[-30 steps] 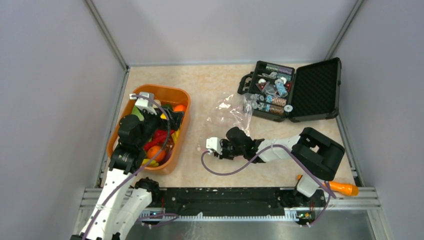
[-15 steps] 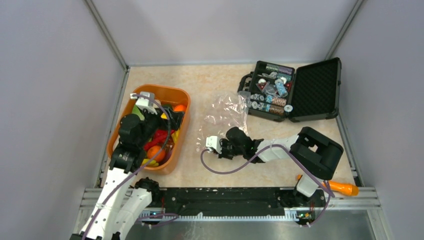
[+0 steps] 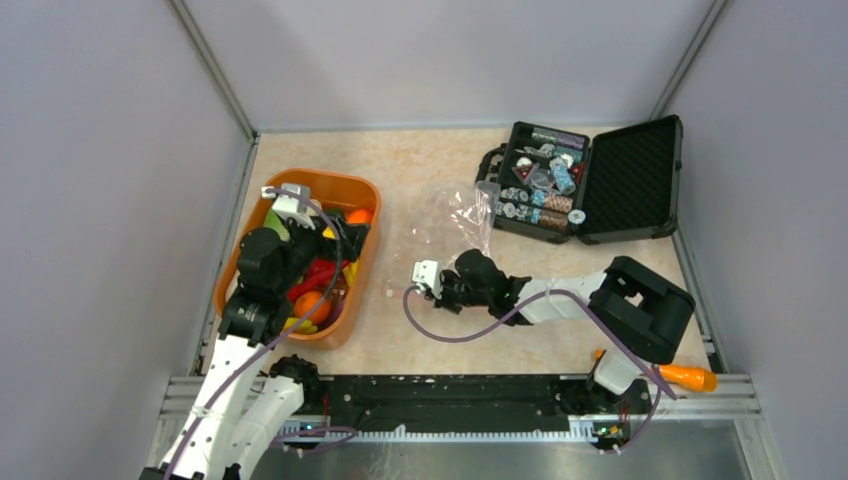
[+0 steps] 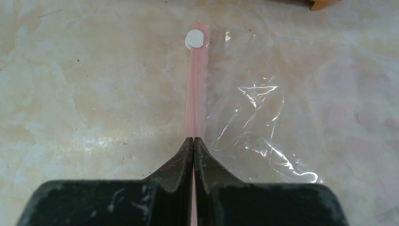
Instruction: Place the food in the zip-top bag and seal the zipper
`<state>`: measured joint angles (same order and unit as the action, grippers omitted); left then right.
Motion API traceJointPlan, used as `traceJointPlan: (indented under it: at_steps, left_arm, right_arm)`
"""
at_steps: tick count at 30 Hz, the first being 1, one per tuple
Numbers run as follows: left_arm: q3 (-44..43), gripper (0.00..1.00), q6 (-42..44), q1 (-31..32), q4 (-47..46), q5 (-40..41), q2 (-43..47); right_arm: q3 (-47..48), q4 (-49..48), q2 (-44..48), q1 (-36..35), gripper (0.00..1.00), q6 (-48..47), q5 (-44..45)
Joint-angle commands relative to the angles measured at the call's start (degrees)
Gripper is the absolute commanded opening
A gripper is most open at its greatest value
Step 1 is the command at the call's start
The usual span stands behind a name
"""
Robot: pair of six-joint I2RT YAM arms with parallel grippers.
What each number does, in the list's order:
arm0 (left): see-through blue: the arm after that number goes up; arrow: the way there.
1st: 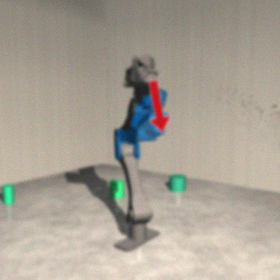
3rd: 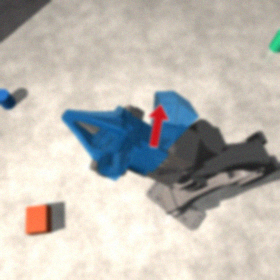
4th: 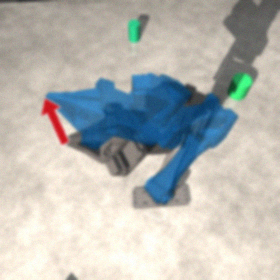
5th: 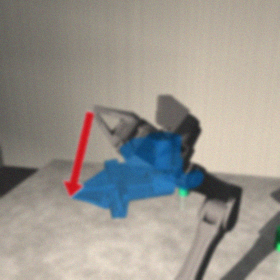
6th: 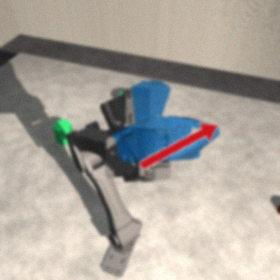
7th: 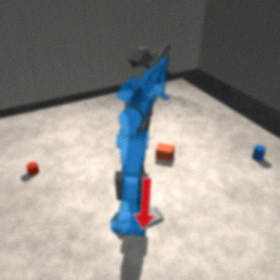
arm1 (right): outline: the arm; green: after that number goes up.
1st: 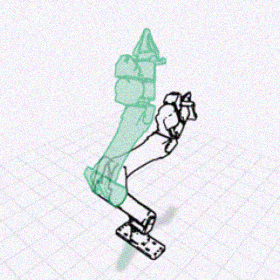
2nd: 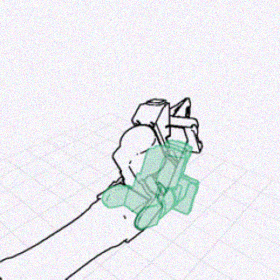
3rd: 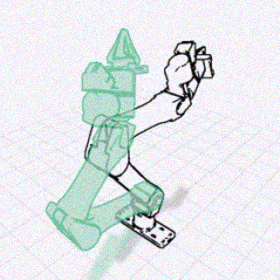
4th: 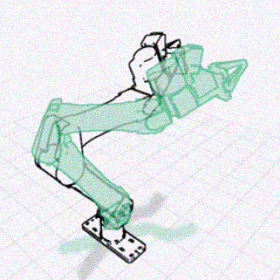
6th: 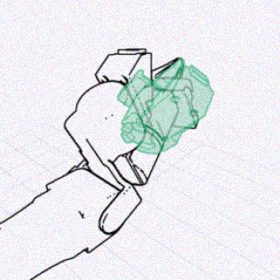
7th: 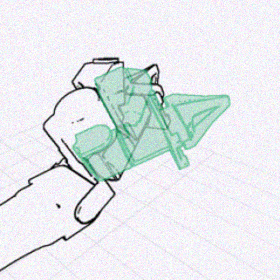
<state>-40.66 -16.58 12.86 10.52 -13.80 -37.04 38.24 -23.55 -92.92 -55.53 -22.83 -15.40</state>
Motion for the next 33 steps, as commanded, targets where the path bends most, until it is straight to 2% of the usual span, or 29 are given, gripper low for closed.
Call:
traceJointPlan:
  at_steps: [1, 7, 11, 16, 19, 22, 24, 27, 33]
  left_arm:
    - [-0.2, 0.99, 0.3, 0.1, -1.7, -1.8, -0.5]
    - [-0.7, 0.99, 1.1, 0.1, -0.2, -7.9, -0.9]
    - [0.9, 0.99, -2.9, 0.9, -0.3, -9.7, 0.5]
    - [4.6, 0.99, -8.5, 7.6, -1.9, -6.7, 3.2]
    - [5.4, 0.99, -9.2, 11.7, -0.8, -3.8, 3.6]
    - [5.2, 0.99, -8.9, 12.6, -0.5, -2.8, 3.9]
    - [5.1, 0.99, -9.2, 13.1, -1.3, -3.9, 3.4]
    - [4.8, 0.99, -8.6, 14.0, -2.0, -4.5, 1.8]
    - [4.2, 0.99, -7.8, 14.8, -2.3, -3.5, 1.5]
  right_arm:
    - [0.1, -3.2, 2.2, 0.9, 0.0, 2.7, 0.0]
    - [-0.7, -7.8, 4.1, 2.8, 0.0, 10.0, 4.5]
    - [-1.6, -10.9, 4.6, 4.3, 0.0, 14.0, 5.4]
    - [-3.2, -15.4, 4.7, 5.8, 0.0, 17.6, 5.7]
    - [-3.3, -13.2, 5.0, 5.9, 0.02, 15.0, 3.6]
    - [-3.0, -7.4, 5.0, 6.0, 0.27, 10.0, 1.6]
    - [-1.9, -2.6, 4.7, 6.0, 0.34, 5.5, -0.2]
    - [-0.6, 2.6, 3.3, 6.9, 0.34, 1.0, -2.4]
    - [0.5, 5.3, 1.1, 7.6, 0.35, -4.4, -3.4]
